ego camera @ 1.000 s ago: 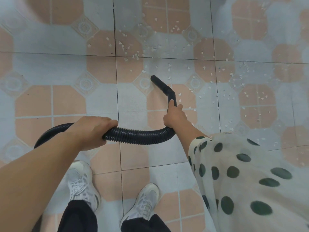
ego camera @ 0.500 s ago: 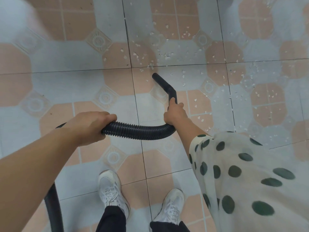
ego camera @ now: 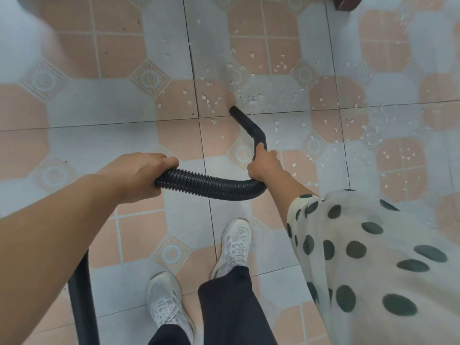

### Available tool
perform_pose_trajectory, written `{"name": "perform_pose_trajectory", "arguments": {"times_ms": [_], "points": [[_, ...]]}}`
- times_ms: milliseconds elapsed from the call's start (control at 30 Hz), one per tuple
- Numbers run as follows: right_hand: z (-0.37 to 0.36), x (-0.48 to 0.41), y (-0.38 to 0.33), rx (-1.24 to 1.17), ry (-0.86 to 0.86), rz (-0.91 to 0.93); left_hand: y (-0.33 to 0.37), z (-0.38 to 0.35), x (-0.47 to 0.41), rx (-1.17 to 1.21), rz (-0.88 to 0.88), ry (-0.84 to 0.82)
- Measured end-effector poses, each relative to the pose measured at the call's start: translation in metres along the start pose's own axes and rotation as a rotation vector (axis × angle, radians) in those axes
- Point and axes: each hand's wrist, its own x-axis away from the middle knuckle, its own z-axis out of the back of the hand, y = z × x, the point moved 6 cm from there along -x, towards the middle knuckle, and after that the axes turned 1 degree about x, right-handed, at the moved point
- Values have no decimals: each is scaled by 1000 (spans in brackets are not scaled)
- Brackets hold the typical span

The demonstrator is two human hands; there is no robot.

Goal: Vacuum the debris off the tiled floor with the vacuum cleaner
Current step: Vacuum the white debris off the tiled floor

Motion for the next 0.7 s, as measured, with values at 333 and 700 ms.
{"name": "perform_pose_trajectory", "arguments": {"times_ms": [333,700], "points": [[10,10,10,208,-25,93,31,-32,11,135,44,-105],[-44,50,35,187,-38,73,40,-71,54,83,8,-170]]}}
